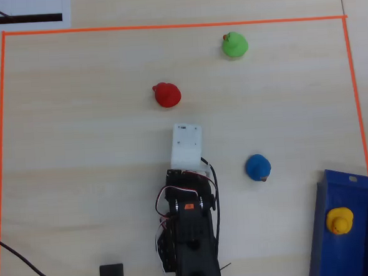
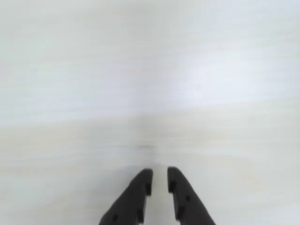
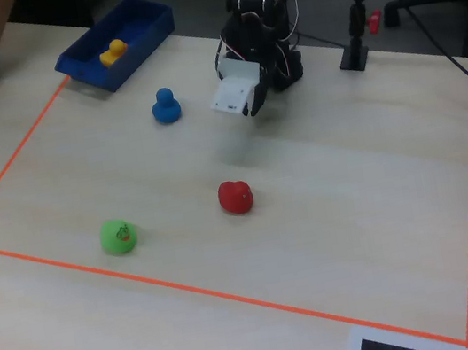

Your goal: Grasp yellow duck and put it into box.

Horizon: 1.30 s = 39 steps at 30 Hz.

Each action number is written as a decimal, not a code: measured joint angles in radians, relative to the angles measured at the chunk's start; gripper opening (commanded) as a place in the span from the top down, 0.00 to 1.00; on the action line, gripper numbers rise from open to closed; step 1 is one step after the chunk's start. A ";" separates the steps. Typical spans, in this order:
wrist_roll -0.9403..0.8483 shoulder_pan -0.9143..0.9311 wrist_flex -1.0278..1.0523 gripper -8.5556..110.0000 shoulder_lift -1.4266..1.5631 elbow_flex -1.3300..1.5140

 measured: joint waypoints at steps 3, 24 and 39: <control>0.000 -0.005 -0.011 0.93 0.025 0.037; -0.009 -0.005 -0.031 0.92 0.097 0.118; -0.009 -0.017 -0.031 0.92 0.097 0.118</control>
